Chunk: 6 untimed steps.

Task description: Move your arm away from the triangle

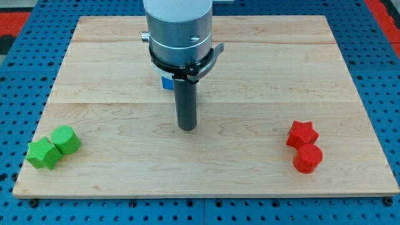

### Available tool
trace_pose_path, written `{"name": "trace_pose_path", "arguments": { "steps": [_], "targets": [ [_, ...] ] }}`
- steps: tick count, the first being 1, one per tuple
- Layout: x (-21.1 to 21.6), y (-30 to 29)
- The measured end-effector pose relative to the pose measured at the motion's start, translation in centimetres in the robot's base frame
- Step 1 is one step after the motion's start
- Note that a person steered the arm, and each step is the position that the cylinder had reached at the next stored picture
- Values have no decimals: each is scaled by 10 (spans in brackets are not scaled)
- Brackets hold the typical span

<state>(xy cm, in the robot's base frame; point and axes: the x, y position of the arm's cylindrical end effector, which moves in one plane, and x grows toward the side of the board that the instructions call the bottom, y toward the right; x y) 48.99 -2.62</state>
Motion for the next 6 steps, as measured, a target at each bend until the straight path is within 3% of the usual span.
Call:
{"name": "trace_pose_path", "arguments": {
  "steps": [2, 3, 4, 6],
  "targets": [
    [-17, 33],
    [11, 34],
    [87, -19],
    [115, -223]
  ]
}}
